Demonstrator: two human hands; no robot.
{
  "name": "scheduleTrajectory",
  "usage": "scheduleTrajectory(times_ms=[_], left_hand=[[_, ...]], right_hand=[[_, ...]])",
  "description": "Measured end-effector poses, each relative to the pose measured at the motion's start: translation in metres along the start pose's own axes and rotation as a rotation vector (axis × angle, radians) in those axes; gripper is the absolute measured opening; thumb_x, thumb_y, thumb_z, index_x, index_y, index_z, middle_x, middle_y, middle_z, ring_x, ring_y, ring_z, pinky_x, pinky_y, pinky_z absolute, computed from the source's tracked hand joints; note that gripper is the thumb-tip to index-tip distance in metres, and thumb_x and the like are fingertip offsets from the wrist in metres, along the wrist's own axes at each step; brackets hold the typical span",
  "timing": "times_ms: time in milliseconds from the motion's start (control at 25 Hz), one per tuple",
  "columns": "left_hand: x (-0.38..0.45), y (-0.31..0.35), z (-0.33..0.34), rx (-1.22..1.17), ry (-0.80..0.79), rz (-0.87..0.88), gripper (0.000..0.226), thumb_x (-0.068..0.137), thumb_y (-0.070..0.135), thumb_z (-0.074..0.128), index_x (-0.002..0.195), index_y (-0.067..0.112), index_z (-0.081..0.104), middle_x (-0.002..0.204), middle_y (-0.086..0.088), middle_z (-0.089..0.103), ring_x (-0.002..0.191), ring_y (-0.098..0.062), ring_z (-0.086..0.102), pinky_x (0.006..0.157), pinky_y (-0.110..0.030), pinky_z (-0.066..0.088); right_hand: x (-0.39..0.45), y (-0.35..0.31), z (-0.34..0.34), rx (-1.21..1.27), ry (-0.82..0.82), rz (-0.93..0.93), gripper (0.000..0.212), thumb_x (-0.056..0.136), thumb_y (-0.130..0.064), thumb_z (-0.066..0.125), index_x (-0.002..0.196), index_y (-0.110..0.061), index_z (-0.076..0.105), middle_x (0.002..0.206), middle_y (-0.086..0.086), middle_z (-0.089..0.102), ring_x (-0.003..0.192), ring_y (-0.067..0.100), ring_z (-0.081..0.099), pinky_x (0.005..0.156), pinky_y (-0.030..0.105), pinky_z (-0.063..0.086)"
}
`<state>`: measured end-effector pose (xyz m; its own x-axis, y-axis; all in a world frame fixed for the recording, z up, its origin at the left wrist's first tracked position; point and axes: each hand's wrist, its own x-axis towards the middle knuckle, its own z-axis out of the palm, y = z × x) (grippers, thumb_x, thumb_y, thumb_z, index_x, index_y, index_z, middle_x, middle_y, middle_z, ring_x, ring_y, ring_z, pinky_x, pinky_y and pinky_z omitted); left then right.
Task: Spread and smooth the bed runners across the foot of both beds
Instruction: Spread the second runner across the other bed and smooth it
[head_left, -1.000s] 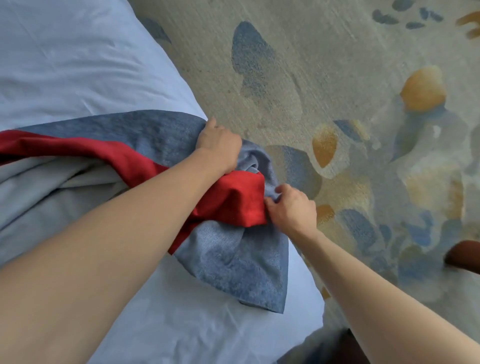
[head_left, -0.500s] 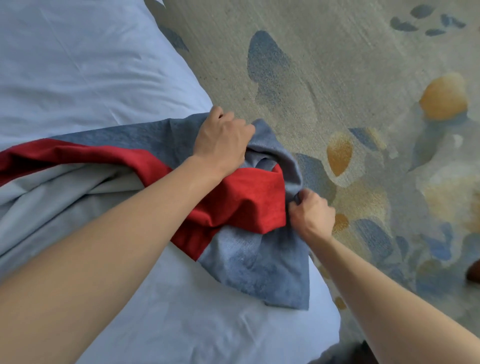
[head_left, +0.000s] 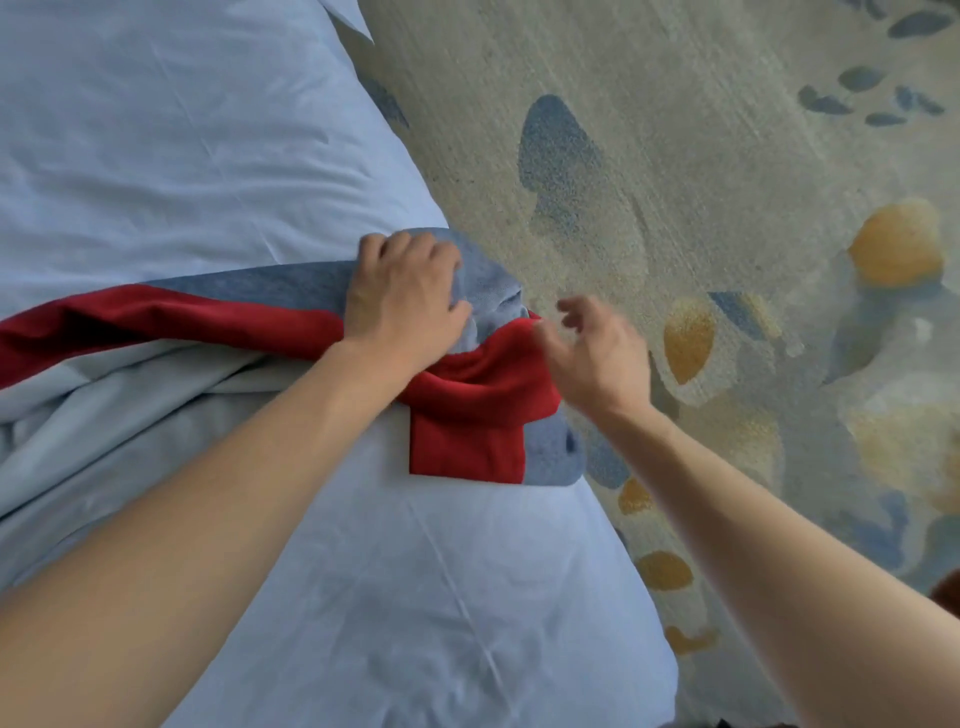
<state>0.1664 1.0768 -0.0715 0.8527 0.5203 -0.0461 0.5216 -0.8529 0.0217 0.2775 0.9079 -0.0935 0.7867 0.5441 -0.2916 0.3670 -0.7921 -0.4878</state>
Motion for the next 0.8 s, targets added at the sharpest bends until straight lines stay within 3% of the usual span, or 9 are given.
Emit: scheduleTrajectory(times_ms=[120, 240, 360, 480, 560, 680, 800], left_hand=[[0.003, -0.026, 0.007, 0.059, -0.081, -0.129, 0.046, 0.082, 0.047, 0.063, 0.117, 0.017, 0.061, 0.115, -0.006, 0.064, 0.111, -0.027, 0.054, 0.099, -0.044, 0.029], [-0.002, -0.026, 0.011, 0.114, -0.132, -0.052, 0.018, 0.091, 0.029, 0.055, 0.1, 0.024, 0.07, 0.102, -0.001, 0.068, 0.105, -0.026, 0.054, 0.097, -0.043, 0.03], [-0.002, -0.015, 0.008, 0.08, -0.118, 0.008, 0.021, 0.093, 0.018, 0.048, 0.091, 0.023, 0.068, 0.094, -0.001, 0.068, 0.098, -0.026, 0.057, 0.093, -0.042, 0.031], [0.002, -0.007, -0.006, -0.062, 0.069, 0.008, 0.018, 0.091, 0.017, 0.047, 0.082, 0.019, 0.063, 0.084, -0.004, 0.067, 0.087, -0.029, 0.058, 0.086, -0.043, 0.034], [0.005, -0.002, -0.015, -0.136, 0.161, -0.012, 0.017, 0.09, 0.02, 0.049, 0.079, 0.019, 0.062, 0.08, -0.003, 0.066, 0.085, -0.029, 0.058, 0.084, -0.043, 0.034], [0.0, -0.001, -0.016, -0.123, 0.051, -0.017, 0.019, 0.092, 0.021, 0.048, 0.086, 0.019, 0.065, 0.091, -0.002, 0.068, 0.095, -0.026, 0.056, 0.09, -0.041, 0.031], [-0.014, -0.009, -0.005, -0.15, -0.034, 0.005, 0.021, 0.095, 0.029, 0.047, 0.093, 0.02, 0.066, 0.101, 0.001, 0.067, 0.104, -0.022, 0.053, 0.095, -0.039, 0.03]], right_hand=[[-0.018, -0.004, 0.025, -0.083, -0.268, 0.091, 0.046, 0.076, -0.061, 0.059, 0.106, -0.027, 0.066, 0.103, 0.001, 0.072, 0.102, 0.028, 0.065, 0.091, 0.042, 0.05], [-0.033, -0.003, 0.039, -0.205, -0.277, -0.002, 0.02, 0.085, -0.038, 0.059, 0.092, -0.022, 0.07, 0.094, 0.005, 0.073, 0.096, 0.032, 0.065, 0.086, 0.039, 0.041], [-0.018, -0.005, 0.019, -0.219, -0.055, -0.018, 0.022, 0.092, -0.03, 0.052, 0.094, -0.016, 0.069, 0.095, 0.011, 0.071, 0.094, 0.035, 0.064, 0.086, 0.04, 0.045], [0.014, -0.017, -0.03, -0.048, 0.292, -0.014, 0.021, 0.092, -0.03, 0.053, 0.092, -0.015, 0.067, 0.097, 0.011, 0.07, 0.096, 0.035, 0.061, 0.087, 0.043, 0.044], [0.027, -0.028, -0.052, 0.011, 0.398, -0.063, 0.019, 0.089, -0.031, 0.053, 0.09, -0.018, 0.065, 0.095, 0.006, 0.069, 0.096, 0.03, 0.06, 0.09, 0.043, 0.043], [0.018, -0.04, -0.044, -0.03, 0.32, -0.078, 0.018, 0.089, -0.03, 0.054, 0.089, -0.017, 0.066, 0.094, 0.006, 0.069, 0.096, 0.03, 0.061, 0.092, 0.042, 0.043], [-0.014, -0.031, -0.012, -0.283, 0.058, -0.062, 0.02, 0.089, -0.024, 0.051, 0.097, -0.015, 0.067, 0.099, 0.008, 0.068, 0.1, 0.032, 0.059, 0.097, 0.039, 0.035]])
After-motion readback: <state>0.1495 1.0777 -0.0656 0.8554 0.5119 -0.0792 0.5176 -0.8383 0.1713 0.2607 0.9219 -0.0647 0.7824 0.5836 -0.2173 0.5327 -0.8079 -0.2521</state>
